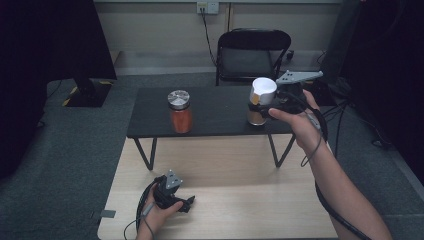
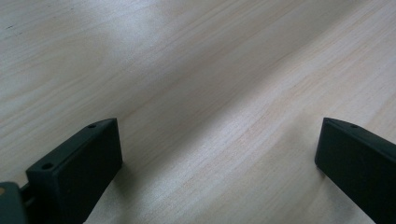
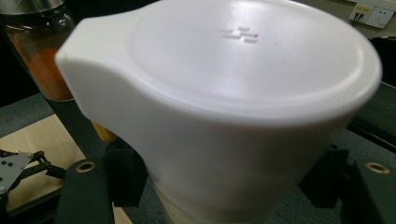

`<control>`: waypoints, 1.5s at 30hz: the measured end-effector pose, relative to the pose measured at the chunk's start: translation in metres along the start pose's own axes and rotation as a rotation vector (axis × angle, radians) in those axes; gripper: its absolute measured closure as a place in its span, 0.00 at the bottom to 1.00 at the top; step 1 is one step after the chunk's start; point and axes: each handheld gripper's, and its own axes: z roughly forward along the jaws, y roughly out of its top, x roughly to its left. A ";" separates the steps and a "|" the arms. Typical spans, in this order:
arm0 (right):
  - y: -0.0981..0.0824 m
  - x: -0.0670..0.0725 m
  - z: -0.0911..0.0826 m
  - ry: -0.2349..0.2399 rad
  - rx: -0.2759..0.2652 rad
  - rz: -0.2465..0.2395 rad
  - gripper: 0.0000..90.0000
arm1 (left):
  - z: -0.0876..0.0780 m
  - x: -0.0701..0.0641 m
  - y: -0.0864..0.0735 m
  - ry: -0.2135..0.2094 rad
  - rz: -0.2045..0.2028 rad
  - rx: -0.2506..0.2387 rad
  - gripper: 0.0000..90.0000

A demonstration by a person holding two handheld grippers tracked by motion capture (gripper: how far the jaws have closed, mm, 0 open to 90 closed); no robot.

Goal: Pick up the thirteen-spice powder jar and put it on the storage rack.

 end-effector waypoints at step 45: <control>-0.003 0.000 -0.002 -0.029 0.010 0.014 0.16 | 0.000 0.000 0.000 0.000 0.000 0.000 0.00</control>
